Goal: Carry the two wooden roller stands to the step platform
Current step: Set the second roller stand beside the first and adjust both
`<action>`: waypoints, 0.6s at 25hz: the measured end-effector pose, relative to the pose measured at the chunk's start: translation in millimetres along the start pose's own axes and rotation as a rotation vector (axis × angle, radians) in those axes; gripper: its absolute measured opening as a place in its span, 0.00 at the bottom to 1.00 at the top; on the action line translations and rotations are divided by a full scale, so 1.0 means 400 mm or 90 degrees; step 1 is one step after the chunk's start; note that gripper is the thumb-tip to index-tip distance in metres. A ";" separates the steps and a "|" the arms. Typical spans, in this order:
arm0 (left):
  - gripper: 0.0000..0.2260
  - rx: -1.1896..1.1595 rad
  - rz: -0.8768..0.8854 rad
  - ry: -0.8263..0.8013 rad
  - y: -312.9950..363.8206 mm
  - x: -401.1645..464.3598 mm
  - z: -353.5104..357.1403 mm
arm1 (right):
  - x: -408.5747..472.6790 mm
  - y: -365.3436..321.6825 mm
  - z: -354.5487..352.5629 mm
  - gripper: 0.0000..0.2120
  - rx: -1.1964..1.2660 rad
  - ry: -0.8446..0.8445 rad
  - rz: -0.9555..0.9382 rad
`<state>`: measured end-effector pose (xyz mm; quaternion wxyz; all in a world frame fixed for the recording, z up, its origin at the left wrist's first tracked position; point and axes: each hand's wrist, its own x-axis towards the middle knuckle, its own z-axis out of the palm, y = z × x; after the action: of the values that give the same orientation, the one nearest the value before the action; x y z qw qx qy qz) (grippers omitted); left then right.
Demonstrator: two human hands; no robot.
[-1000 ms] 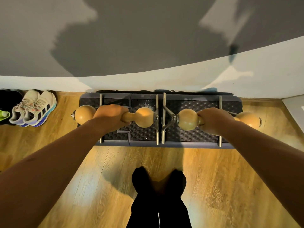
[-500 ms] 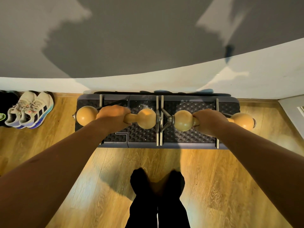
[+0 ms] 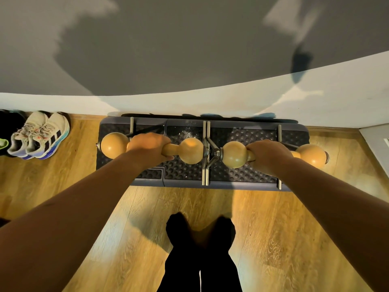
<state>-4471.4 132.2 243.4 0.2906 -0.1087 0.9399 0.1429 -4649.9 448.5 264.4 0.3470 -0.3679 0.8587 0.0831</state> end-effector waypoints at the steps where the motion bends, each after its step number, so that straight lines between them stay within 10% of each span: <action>1: 0.11 -0.001 0.003 -0.003 0.000 0.000 -0.002 | -0.001 -0.001 0.000 0.08 0.002 0.001 0.000; 15: 0.15 0.056 -0.001 0.038 0.017 -0.006 0.002 | 0.003 -0.010 0.015 0.21 -0.036 0.043 0.024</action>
<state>-4470.9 139.2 245.6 0.2668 -0.1007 0.9535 0.0979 -4644.5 447.4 259.7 0.3055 -0.3641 0.8739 0.1016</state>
